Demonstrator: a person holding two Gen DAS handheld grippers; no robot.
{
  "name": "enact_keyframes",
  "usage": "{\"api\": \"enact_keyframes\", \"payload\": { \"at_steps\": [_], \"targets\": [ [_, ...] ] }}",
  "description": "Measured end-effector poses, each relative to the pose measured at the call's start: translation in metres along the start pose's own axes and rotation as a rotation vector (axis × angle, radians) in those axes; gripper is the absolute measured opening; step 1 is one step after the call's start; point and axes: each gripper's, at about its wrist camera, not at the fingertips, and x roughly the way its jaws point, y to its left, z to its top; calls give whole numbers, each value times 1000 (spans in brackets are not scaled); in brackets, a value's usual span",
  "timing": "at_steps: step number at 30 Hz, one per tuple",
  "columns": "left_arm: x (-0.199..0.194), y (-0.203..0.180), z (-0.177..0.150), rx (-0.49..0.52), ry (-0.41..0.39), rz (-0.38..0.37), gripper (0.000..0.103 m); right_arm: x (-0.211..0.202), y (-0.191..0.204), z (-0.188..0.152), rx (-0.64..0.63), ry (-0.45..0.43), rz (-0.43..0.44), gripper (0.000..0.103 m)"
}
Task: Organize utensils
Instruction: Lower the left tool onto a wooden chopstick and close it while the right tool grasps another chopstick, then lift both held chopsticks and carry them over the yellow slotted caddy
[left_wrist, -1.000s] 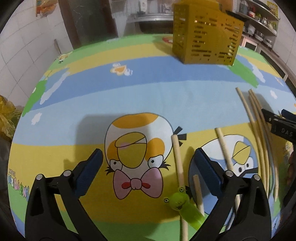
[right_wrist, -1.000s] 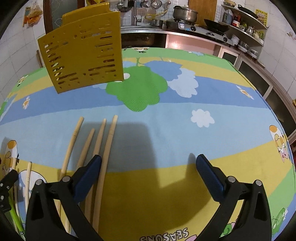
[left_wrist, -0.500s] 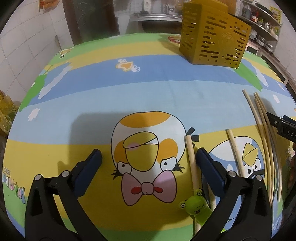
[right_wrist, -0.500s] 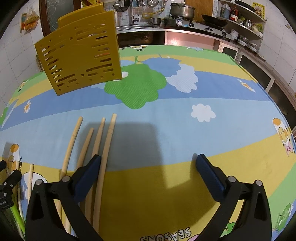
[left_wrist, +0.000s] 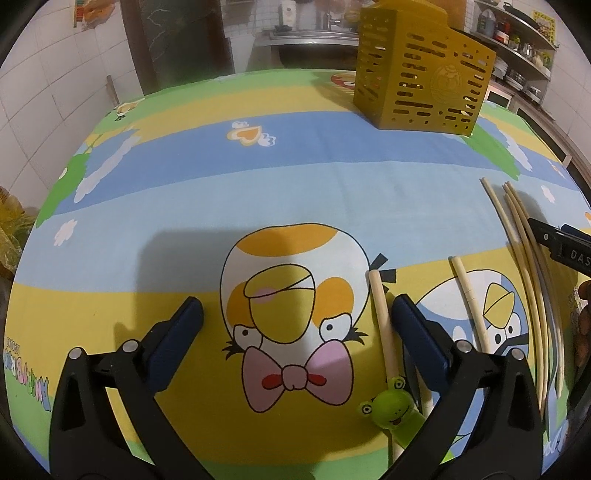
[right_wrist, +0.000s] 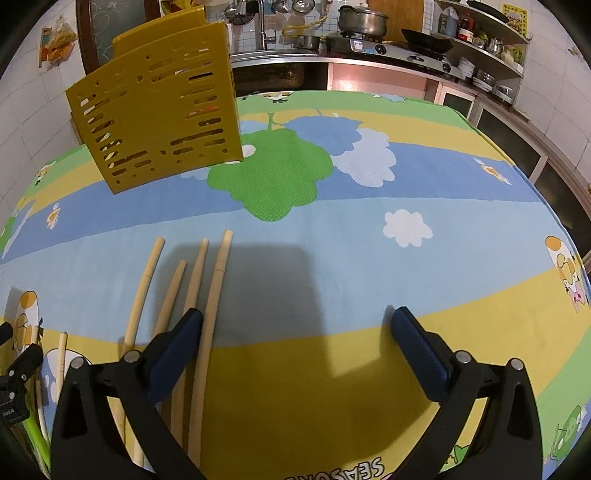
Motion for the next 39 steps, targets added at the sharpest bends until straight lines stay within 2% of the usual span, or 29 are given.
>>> {"api": "enact_keyframes", "payload": {
  "at_steps": [2,4,6,8,9,13,17,19,22,24,26,30,34,39],
  "targets": [
    [-1,-1,-1,-3,2,0,98,-1,2,0,1,-4,-8,98],
    [-3,-1,-2,-3,6,-8,93,-3,3,-1,3,-11,-6,92],
    [-8,-3,-2,7,7,-25,82,-7,8,-3,-6,-23,0,78],
    [-12,-7,-3,18,7,-39,65,-11,14,-3,-18,-31,9,67],
    [-14,-10,-4,23,10,-43,61,-12,18,-4,-22,-34,9,61],
    [-17,-18,-3,45,24,-54,42,-14,27,-4,-36,-39,5,50],
    [-17,-23,1,44,63,-74,16,-12,31,2,-31,-26,7,37],
    [-16,-25,3,41,80,-81,11,-11,35,6,-26,-16,6,33],
    [-15,-27,5,35,86,-75,7,-7,39,10,-24,-5,4,24],
    [-14,-25,6,28,87,-83,6,-6,42,13,-23,2,14,12],
    [-13,-22,7,12,88,-96,6,-6,43,14,-19,0,26,7],
    [-14,-19,11,-12,80,-102,5,-13,41,12,-6,-34,54,6],
    [-24,-17,19,-41,41,-113,4,-36,33,16,13,-124,90,6],
    [-54,-19,36,-49,-76,-105,4,-72,23,31,29,-248,126,6]
  ]
}}
